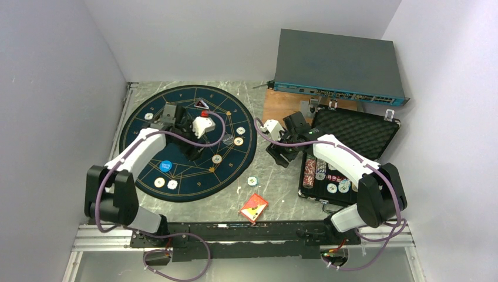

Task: Distribute texas hold em gaming equipment

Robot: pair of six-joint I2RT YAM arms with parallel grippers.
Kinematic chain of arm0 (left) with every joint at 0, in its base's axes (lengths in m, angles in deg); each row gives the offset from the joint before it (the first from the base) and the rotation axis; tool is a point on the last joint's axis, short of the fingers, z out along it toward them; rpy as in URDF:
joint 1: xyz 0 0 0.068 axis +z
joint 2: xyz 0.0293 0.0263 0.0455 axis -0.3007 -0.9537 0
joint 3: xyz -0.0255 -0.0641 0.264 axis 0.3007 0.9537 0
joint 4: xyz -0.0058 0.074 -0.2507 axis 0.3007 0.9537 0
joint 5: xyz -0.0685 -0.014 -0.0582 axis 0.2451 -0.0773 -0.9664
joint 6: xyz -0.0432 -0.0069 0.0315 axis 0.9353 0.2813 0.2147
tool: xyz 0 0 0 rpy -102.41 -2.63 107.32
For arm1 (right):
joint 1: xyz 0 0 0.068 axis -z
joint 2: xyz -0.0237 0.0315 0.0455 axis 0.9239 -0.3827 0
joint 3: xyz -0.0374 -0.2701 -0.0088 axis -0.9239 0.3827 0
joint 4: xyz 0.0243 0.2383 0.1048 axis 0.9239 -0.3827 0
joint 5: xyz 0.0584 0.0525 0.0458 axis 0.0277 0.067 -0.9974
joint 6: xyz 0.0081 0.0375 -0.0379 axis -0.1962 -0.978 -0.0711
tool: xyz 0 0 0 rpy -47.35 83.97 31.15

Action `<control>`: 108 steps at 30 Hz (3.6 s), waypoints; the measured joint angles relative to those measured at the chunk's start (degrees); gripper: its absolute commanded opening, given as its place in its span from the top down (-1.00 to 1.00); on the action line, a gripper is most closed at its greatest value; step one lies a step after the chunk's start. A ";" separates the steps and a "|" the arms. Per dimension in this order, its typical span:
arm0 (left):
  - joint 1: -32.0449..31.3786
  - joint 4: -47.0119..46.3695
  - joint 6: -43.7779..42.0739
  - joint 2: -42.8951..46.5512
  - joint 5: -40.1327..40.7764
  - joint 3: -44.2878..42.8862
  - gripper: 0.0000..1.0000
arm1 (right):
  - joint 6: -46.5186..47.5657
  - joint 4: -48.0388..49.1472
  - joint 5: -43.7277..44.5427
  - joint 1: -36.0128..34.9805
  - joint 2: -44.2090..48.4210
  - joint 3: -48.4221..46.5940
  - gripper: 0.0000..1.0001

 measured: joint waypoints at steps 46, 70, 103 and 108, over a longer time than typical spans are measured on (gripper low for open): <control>-17.18 -9.27 8.11 -23.45 11.63 -8.13 0.26 | 0.02 0.00 0.02 1.18 0.00 0.00 -0.37; 14.32 -0.02 1.40 -21.62 7.28 -19.96 0.32 | 0.02 -0.02 0.02 1.33 0.00 0.00 -0.37; 25.49 -1.03 1.44 -58.95 3.04 -65.66 0.26 | 0.00 -0.07 0.28 1.33 -2.05 0.00 -0.37; 24.50 -0.72 1.20 -62.12 4.66 -67.89 -0.26 | 0.00 -0.15 0.28 1.33 -2.84 0.00 -0.38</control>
